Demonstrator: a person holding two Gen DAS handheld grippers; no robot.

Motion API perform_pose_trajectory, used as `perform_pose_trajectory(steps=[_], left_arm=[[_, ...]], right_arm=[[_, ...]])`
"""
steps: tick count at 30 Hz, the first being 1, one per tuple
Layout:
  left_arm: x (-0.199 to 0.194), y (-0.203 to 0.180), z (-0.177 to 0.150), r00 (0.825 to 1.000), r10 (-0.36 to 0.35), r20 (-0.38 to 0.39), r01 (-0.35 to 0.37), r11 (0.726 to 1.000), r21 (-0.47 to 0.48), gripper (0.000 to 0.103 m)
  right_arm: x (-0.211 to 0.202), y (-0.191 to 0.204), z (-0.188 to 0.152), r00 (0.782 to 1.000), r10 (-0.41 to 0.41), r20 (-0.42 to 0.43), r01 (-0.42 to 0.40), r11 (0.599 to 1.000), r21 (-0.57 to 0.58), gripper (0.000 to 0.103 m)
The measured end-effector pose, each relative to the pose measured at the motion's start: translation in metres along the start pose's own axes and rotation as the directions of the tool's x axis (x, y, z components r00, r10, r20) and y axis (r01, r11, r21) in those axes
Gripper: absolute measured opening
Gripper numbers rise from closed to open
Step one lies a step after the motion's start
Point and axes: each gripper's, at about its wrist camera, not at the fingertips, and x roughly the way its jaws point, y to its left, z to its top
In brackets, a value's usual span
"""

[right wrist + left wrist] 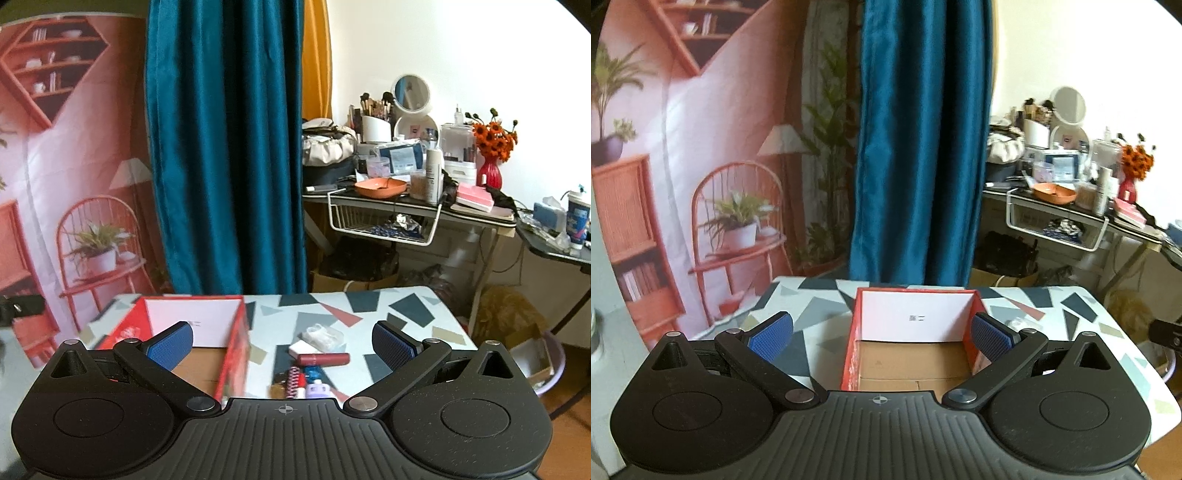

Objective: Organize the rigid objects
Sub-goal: 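Move the right tool toward the items and lower it over the lavender stick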

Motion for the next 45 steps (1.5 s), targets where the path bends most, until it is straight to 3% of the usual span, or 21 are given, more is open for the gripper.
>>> perform_pose_trajectory(steps=[5, 13, 18, 21, 24, 26, 31, 36, 40, 45], left_arm=[[0.039, 0.008, -0.008, 0.997, 0.057, -0.054, -0.057, 0.998, -0.006, 0.103], [0.092, 0.03, -0.029, 0.987, 0.064, -0.147, -0.066, 0.998, -0.013, 0.101], [0.117, 0.048, -0.038, 0.976, 0.002, -0.216, -0.015, 0.998, -0.058, 0.09], [0.128, 0.059, -0.047, 0.964, -0.111, -0.241, 0.076, 0.986, -0.15, 0.084], [0.138, 0.064, -0.054, 0.951, -0.16, -0.263, 0.108, 0.973, -0.203, 0.077], [0.143, 0.063, -0.058, 0.95, -0.157, -0.27, 0.11, 0.977, -0.181, 0.07], [0.149, 0.06, -0.063, 0.941, -0.15, -0.303, 0.106, 0.982, -0.157, 0.065], [0.159, 0.064, -0.066, 0.931, -0.095, -0.353, 0.053, 0.99, -0.127, 0.047], [0.163, 0.064, -0.067, 0.923, -0.06, -0.381, 0.019, 0.994, -0.112, 0.027], [0.161, 0.057, -0.065, 0.925, -0.056, -0.376, 0.024, 0.996, -0.091, 0.016]], right_arm=[[0.04, -0.006, -0.006, 0.999, -0.03, -0.022, 0.03, 1.0, -0.007, 0.103], [0.105, -0.014, -0.03, 0.999, -0.008, -0.052, 0.009, 1.0, 0.014, 0.103], [0.134, -0.015, -0.043, 0.995, 0.023, -0.101, -0.02, 0.999, 0.027, 0.103], [0.145, -0.016, -0.05, 0.992, 0.031, -0.125, -0.027, 0.999, 0.031, 0.103], [0.154, -0.021, -0.055, 0.988, 0.042, -0.15, -0.035, 0.998, 0.049, 0.103], [0.157, -0.023, -0.058, 0.985, 0.056, -0.16, -0.046, 0.997, 0.065, 0.103], [0.168, -0.028, -0.063, 0.98, 0.06, -0.191, -0.043, 0.995, 0.088, 0.101], [0.179, -0.032, -0.066, 0.975, 0.063, -0.213, -0.043, 0.994, 0.097, 0.099], [0.188, -0.033, -0.071, 0.969, 0.077, -0.236, -0.054, 0.993, 0.103, 0.094], [0.195, -0.035, -0.078, 0.962, 0.105, -0.253, -0.076, 0.99, 0.121, 0.087]])
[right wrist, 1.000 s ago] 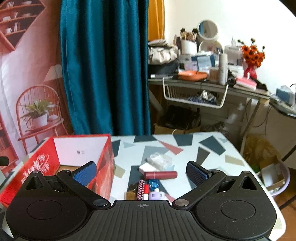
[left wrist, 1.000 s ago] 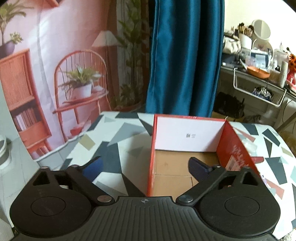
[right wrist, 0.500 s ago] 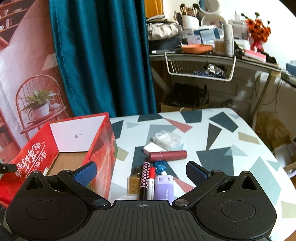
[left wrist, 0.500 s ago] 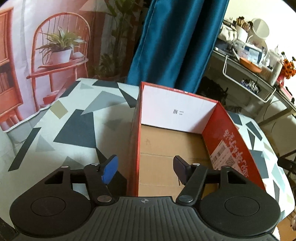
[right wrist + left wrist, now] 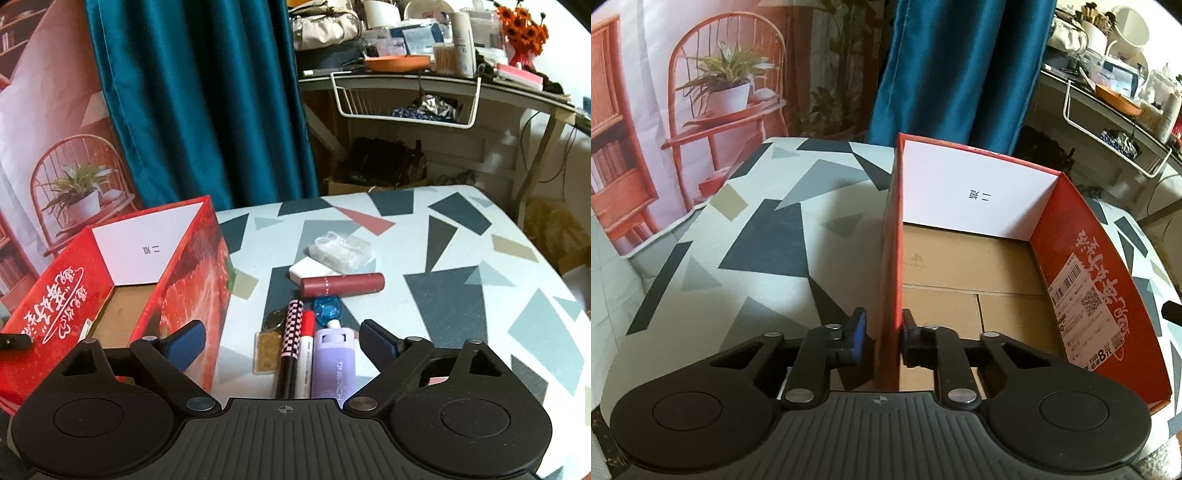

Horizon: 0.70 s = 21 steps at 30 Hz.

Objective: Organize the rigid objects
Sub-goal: 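Move the right tool toward the items and lower it over the lavender stick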

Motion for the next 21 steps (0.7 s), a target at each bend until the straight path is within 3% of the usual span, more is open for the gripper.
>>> perform_pose_trajectory(steps=[2, 6, 14, 21], left_arm=[[-0.001, -0.006, -0.001, 1.0, 0.013, 0.008, -0.013, 1.0, 0.027, 0.009], [-0.001, -0.014, -0.004, 0.998, 0.05, 0.025, -0.051, 0.996, 0.075, 0.009], [-0.002, -0.013, -0.005, 0.997, 0.06, 0.038, -0.061, 0.998, 0.034, 0.01], [-0.001, -0.01, -0.007, 0.998, 0.045, 0.045, -0.047, 0.998, 0.038, 0.01]], right_arm=[[0.001, -0.002, -0.001, 1.0, 0.007, 0.003, -0.007, 1.0, 0.003, 0.087], [0.003, -0.008, -0.005, 1.0, 0.018, 0.005, -0.018, 1.0, 0.018, 0.085], [0.004, -0.009, -0.02, 0.999, 0.035, 0.013, -0.034, 0.997, -0.064, 0.071], [0.0, -0.026, -0.022, 1.0, 0.023, 0.014, -0.023, 1.0, 0.003, 0.058]])
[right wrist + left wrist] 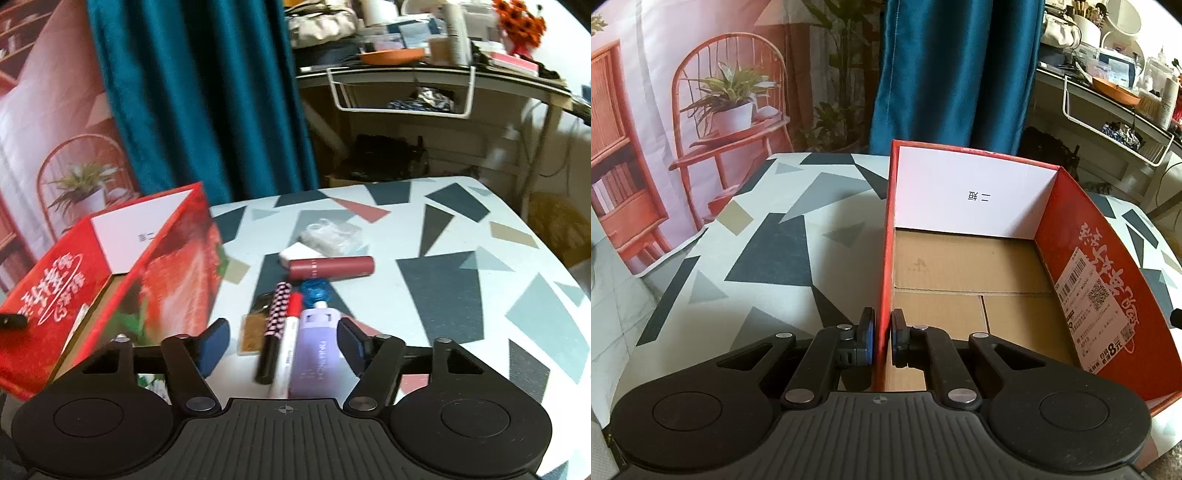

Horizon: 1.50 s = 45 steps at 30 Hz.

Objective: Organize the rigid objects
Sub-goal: 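Move the right tool toward the items and lower it over the lavender stick, then close the right gripper on the lavender ONEGSICH stick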

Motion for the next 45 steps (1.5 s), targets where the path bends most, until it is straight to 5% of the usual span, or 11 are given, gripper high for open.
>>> perform_pose_trajectory(steps=[12, 18, 27, 38, 45], left_arm=[[0.0, -0.002, 0.0, 1.0, 0.013, 0.001, -0.013, 1.0, 0.007, 0.01], [0.0, -0.005, -0.002, 1.0, 0.027, 0.011, -0.027, 0.999, 0.027, 0.01], [0.0, -0.002, -0.005, 1.0, 0.018, -0.008, -0.018, 1.0, 0.02, 0.01], [0.002, -0.001, -0.004, 1.0, 0.015, -0.008, -0.015, 1.0, 0.016, 0.01], [0.004, -0.001, -0.004, 1.0, 0.014, -0.011, -0.013, 1.0, 0.016, 0.01]], right_arm=[[0.034, -0.014, -0.014, 0.998, -0.024, -0.061, 0.023, 1.0, -0.016, 0.037], [0.058, -0.03, -0.017, 0.996, -0.027, -0.081, 0.032, 0.998, 0.061, 0.037], [0.064, -0.03, -0.014, 0.993, -0.057, -0.1, 0.06, 0.998, 0.028, 0.037], [0.039, -0.045, -0.024, 0.976, -0.124, -0.181, 0.101, 0.986, -0.13, 0.044], [0.06, -0.032, -0.024, 0.967, -0.127, -0.221, 0.066, 0.962, -0.263, 0.065]])
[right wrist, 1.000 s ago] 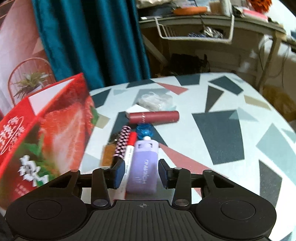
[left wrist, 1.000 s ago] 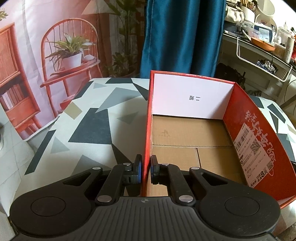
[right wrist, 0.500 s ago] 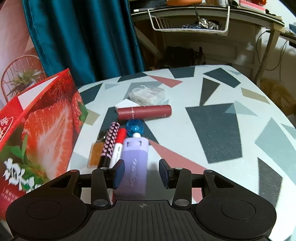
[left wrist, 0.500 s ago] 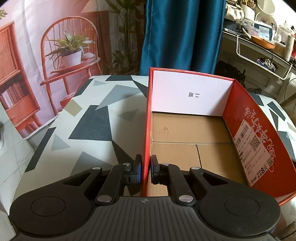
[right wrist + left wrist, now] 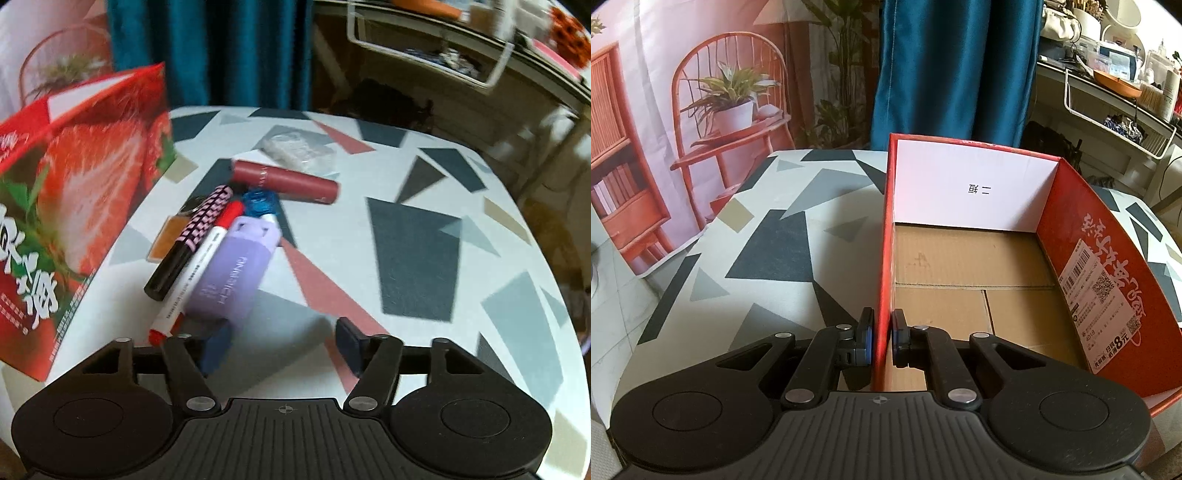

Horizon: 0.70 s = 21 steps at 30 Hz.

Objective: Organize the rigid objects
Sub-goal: 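Close the right gripper on the lavender ONEGSICH stick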

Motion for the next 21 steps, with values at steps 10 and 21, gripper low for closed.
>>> perform_pose_trajectory(steps=[10, 21], left_arm=[[0.002, -0.001, 0.001, 1.0, 0.007, -0.005, -0.007, 1.0, 0.007, 0.011], [0.002, -0.002, 0.001, 1.0, 0.012, -0.004, -0.011, 1.0, 0.023, 0.011]], right_arm=[[0.024, 0.03, 0.025, 0.996, 0.093, -0.013, -0.094, 0.991, -0.096, 0.043], [0.02, 0.021, 0.034, 0.96, 0.272, -0.062, -0.255, 0.947, 0.193, 0.053]])
